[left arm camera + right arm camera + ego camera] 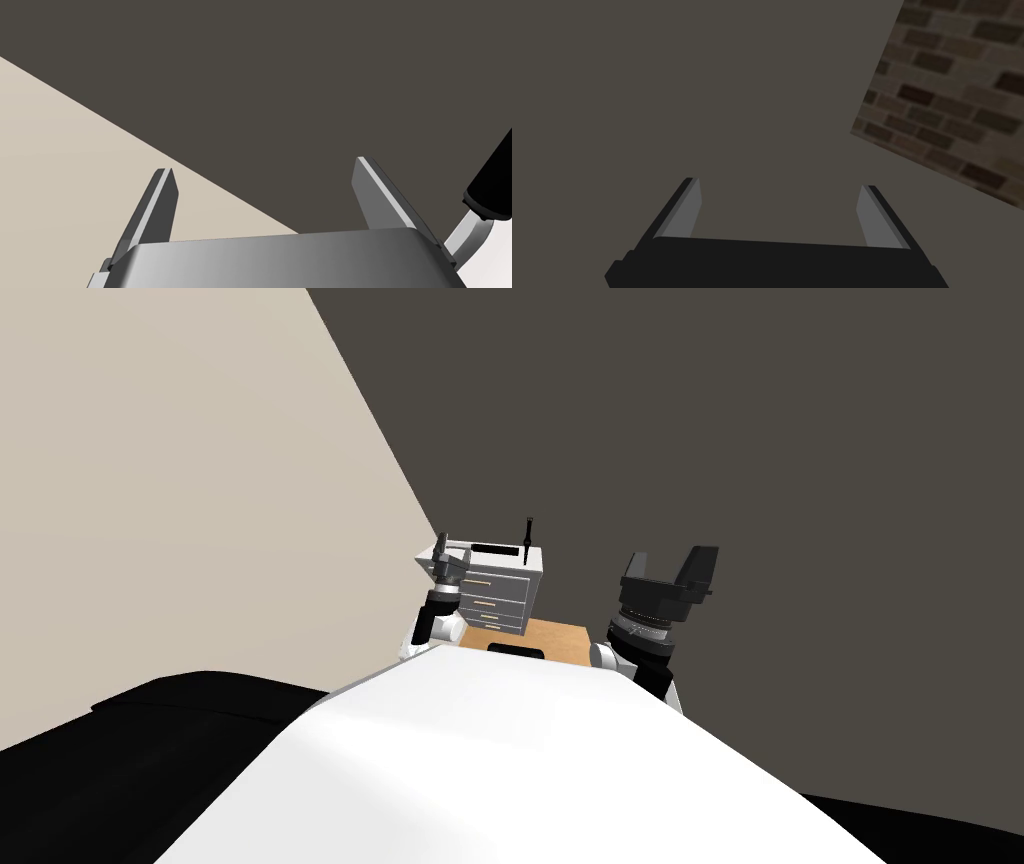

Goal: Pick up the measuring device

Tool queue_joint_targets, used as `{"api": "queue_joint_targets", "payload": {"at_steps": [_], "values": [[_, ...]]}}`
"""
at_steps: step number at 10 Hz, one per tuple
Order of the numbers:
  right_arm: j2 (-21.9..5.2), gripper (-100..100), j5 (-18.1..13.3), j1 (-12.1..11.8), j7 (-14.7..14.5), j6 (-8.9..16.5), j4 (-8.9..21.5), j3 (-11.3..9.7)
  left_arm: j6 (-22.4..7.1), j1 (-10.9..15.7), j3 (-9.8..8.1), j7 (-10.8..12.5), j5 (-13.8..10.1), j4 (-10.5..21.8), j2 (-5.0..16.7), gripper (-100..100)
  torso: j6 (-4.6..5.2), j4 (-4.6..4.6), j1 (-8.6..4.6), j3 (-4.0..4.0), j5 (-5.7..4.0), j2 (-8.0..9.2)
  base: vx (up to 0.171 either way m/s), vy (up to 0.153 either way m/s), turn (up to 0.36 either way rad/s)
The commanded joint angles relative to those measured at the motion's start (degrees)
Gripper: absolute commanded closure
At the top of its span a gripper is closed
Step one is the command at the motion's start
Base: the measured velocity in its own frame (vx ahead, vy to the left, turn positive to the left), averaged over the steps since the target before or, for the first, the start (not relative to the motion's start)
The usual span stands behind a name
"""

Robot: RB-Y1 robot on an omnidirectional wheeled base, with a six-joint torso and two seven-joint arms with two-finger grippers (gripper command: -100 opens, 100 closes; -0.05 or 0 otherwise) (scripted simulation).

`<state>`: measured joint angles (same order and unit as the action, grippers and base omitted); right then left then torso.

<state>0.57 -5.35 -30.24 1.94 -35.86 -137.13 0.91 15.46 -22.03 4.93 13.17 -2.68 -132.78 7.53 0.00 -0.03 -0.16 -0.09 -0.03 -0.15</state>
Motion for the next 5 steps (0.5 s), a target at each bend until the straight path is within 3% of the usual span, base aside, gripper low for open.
{"api": "queue_joint_targets", "payload": {"at_steps": [1, 5], "values": [[0.0, 0, 0.0, 0.0, 0.0, 0.0, 0.0, 0.0, -2.0, 0.4, 0.34, 0.8, -0.2, -0.4, 0.3, -100, 0.0, 0.0, 0.0, 0.0, 0.0, 0.0, 0.023, -0.032, 0.035], [0.0, 0, 0.0, 0.0, 0.0, 0.0, 0.0, 0.0, -8.6, 3.8, 2.19, 4.2, -1.1, -0.9, 1.4, -100, 0.01, 0.0, 0.05, 0.01, 0.01, 0.02, 0.024, -0.026, 0.106]]}}
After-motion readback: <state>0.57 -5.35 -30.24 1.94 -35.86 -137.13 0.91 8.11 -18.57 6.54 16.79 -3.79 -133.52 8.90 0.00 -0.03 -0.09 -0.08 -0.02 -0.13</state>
